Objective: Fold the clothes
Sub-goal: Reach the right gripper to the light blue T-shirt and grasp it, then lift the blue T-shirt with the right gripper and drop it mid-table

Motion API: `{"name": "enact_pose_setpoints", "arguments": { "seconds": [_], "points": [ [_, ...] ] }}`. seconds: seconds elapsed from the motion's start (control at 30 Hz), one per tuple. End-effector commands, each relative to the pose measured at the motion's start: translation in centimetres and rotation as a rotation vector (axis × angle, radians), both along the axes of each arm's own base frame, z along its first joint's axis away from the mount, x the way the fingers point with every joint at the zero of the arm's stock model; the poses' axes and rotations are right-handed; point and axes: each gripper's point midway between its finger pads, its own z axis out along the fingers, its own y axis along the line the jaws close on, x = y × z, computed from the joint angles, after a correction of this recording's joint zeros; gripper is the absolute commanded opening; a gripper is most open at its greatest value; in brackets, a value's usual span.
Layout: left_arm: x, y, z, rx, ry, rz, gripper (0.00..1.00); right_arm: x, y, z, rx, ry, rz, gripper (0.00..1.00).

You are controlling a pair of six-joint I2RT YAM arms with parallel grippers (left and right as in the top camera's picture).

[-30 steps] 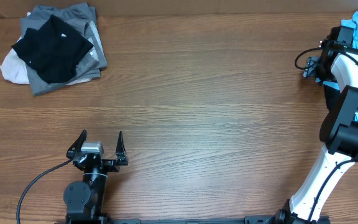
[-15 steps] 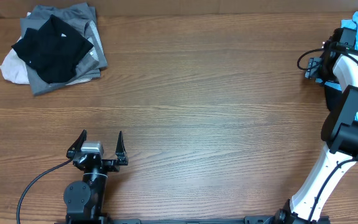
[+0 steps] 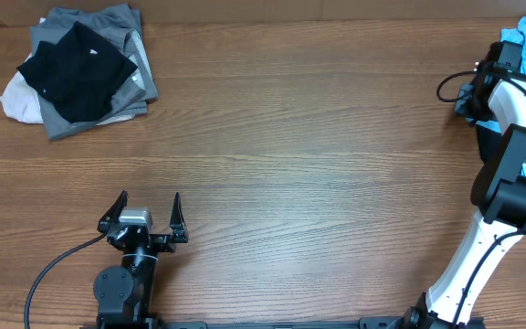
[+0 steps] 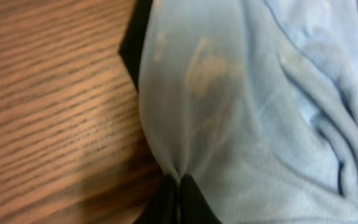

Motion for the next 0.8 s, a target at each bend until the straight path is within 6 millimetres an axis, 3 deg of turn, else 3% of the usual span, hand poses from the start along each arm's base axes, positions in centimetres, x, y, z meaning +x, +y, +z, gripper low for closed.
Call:
{"name": "enact_pose_setpoints", "arguments": {
  "seconds": [0.0, 0.6, 0.77],
  "points": [
    [0.0, 0.0, 0.0, 0.021, -0.005, -0.007, 1.0, 0.9, -0.4, 0.3, 0.014, -0.031, -0.054, 0.04],
    [0.0, 0.0, 0.0, 0.021, -0.005, -0.007, 1.0, 2.5, -1.0, 7.5, 0.038, -0.117, -0.169, 0.04],
    [0.0, 0.0, 0.0, 0.021, -0.005, -0.007, 1.0, 2.4, -1.6, 10.8, 0.031, -0.194, -0.283, 0.04]
  ]
}}
